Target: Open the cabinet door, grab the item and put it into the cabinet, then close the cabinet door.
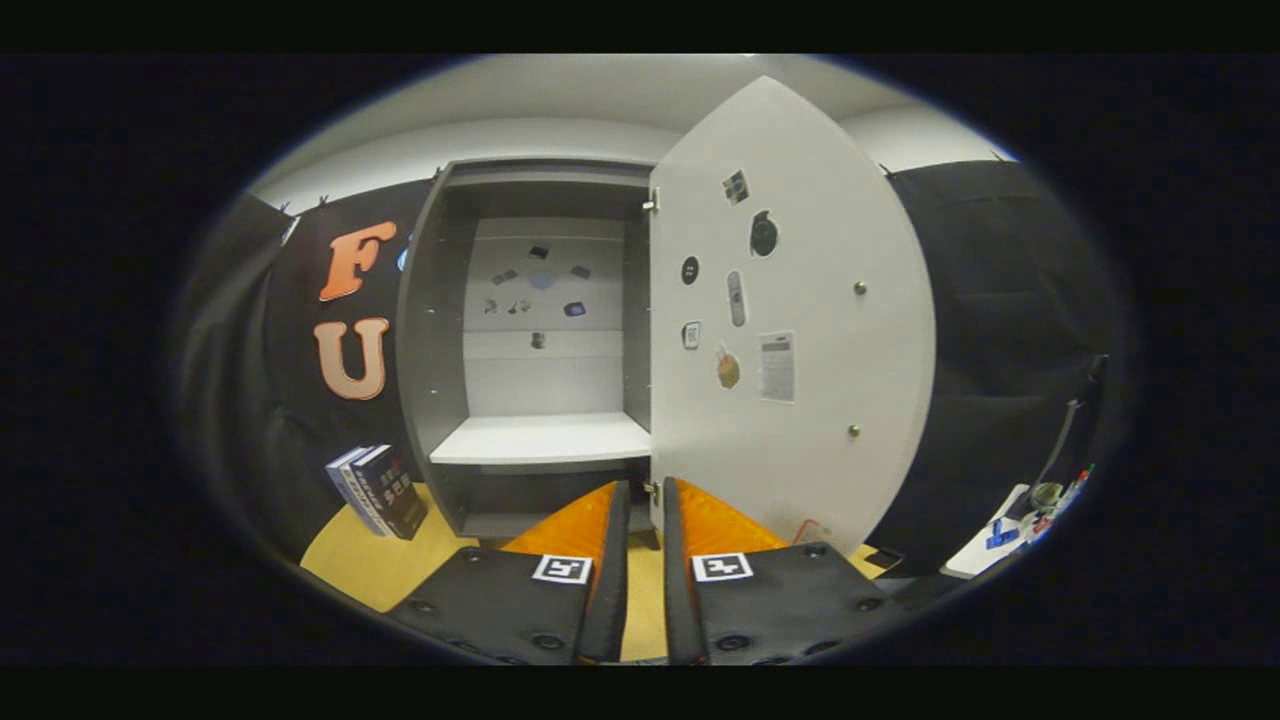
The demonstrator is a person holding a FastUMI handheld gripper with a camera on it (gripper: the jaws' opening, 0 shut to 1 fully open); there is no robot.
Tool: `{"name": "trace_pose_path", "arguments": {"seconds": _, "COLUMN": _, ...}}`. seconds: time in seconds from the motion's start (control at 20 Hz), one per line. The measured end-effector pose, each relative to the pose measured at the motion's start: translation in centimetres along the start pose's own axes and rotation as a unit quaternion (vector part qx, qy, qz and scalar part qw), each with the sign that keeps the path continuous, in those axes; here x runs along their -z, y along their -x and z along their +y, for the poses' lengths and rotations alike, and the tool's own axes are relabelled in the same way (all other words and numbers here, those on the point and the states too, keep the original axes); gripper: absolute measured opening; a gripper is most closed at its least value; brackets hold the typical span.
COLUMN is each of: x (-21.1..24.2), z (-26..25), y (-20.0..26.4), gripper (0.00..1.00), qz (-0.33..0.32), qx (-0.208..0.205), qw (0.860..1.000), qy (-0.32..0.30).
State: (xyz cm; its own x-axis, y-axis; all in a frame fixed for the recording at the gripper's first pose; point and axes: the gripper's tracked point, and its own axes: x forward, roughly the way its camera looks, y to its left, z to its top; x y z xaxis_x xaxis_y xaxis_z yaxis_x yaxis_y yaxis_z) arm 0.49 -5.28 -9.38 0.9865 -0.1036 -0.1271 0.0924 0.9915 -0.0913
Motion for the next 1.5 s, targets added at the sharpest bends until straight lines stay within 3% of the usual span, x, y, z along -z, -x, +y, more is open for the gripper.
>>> {"name": "trace_pose_path", "arguments": {"seconds": 0.25, "x": 3.8, "z": 2.9, "y": -2.5, "gripper": 0.62, "qz": 0.018, "qx": -0.035, "qw": 0.999, "qy": 0.003}}
{"name": "trace_pose_path", "arguments": {"seconds": 0.4, "x": 7.0, "z": 3.8, "y": -4.2, "gripper": 0.96, "qz": 0.037, "qx": -0.043, "qw": 0.998, "qy": 0.02}}
{"name": "trace_pose_path", "arguments": {"seconds": 1.1, "x": 22.4, "z": 7.9, "y": -9.4, "gripper": 1.0, "qz": 0.15, "qx": -0.072, "qw": 0.986, "qy": 0.029}}
{"name": "trace_pose_path", "arguments": {"seconds": 1.5, "x": 31.7, "z": 9.4, "y": -12.3, "gripper": 1.0, "qz": 0.232, "qx": -0.08, "qw": 0.969, "qy": 0.042}}
